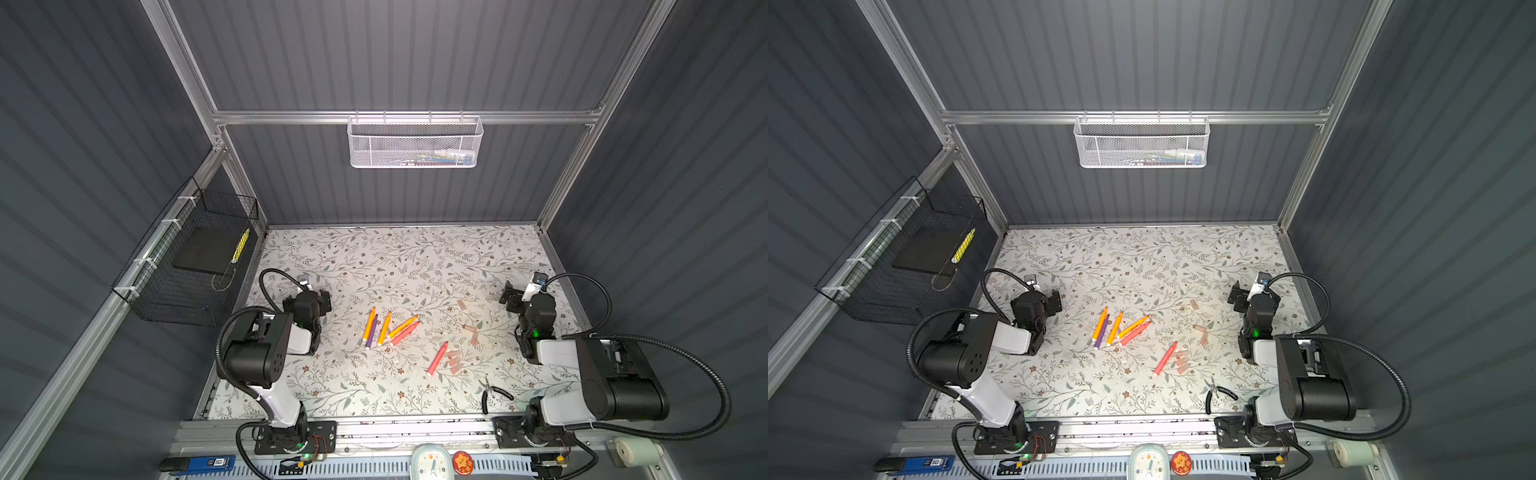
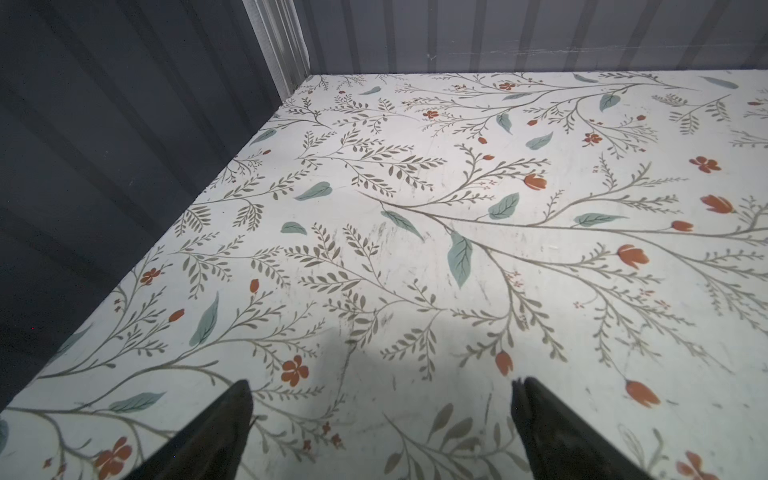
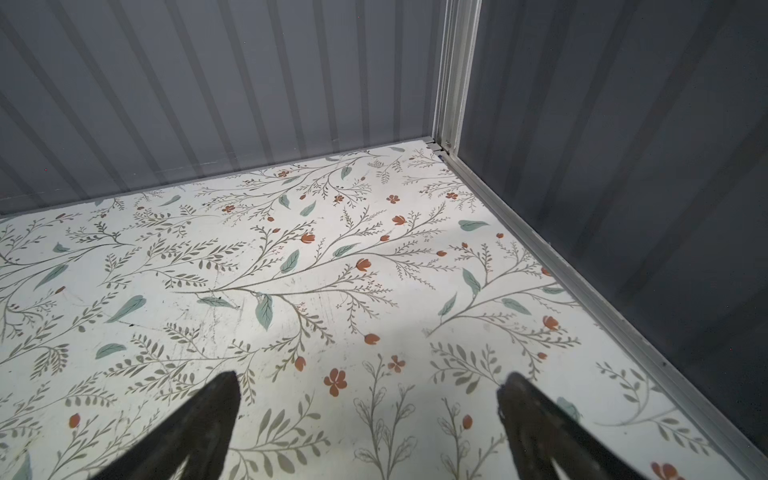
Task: Insert the pens into the pen caps
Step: 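Raise both grippers from the rest pose toward the table center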
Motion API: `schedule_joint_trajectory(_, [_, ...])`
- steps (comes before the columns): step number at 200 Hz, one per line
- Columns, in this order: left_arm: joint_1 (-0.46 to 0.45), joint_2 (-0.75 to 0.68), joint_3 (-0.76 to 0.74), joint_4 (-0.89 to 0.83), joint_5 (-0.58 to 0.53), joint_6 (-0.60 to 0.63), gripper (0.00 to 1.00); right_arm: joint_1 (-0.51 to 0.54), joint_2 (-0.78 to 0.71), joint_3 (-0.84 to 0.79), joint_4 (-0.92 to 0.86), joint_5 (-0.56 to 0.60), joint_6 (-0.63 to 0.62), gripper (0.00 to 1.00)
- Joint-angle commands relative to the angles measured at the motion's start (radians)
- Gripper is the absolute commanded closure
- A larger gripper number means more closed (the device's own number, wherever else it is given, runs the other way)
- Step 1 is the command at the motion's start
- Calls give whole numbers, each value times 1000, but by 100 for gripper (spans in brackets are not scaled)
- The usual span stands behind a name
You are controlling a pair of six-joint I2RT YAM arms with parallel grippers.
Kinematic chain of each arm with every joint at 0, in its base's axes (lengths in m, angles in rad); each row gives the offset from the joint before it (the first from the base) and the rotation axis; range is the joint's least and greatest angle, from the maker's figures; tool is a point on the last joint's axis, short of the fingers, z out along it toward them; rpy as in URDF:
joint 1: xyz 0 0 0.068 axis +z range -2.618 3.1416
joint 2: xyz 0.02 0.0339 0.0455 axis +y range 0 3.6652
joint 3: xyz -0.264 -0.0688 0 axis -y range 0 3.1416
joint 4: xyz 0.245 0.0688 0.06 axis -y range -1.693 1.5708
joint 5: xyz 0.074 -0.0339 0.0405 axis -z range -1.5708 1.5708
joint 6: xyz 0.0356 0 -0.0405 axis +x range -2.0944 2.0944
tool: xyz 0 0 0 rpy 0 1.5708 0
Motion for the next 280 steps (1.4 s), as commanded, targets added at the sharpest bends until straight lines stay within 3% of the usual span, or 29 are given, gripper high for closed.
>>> schedule_joint_trajectory(1, [9,-1,10,28,3,18,0,6,7,5,25,15,2,1])
schedule_joint_trajectory(132, [8,-7,-3,62,11,34,0,5,4,-1,31,14,1,1])
schedule_joint_trajectory(148, [6,-75,7,-20,58,51,0,7,-6,-53,124,13,-2,1])
schedule_joint_trajectory(170, [5,-227,92,-302,81,37,0,14,-51,-150,269,23,-6,1])
schedule_joint_trajectory(179, [5,-288,118,-392,69,-6,0,40,-75,-170,300,107,-12,1])
schedule_joint_trajectory(194, [4,-382,100,-400,109,-30,0,79,-168,-194,282,184,-39,1])
schedule_joint_trajectory(209, [3,-473,62,-384,119,-96,0,108,-299,-193,186,212,-58,1])
schedule_joint_trajectory(227, [4,-573,71,-481,109,-198,0,114,-546,-157,-62,208,44,1])
schedule_joint_trajectory(251, [5,-641,177,-712,171,-308,0,104,-846,7,-602,196,305,1])
schedule_joint_trajectory(271, [5,-642,253,-847,253,-326,0,101,-951,119,-881,229,536,1])
schedule_joint_trajectory(280, [5,-637,260,-873,258,-339,0,94,-978,179,-991,187,595,1])
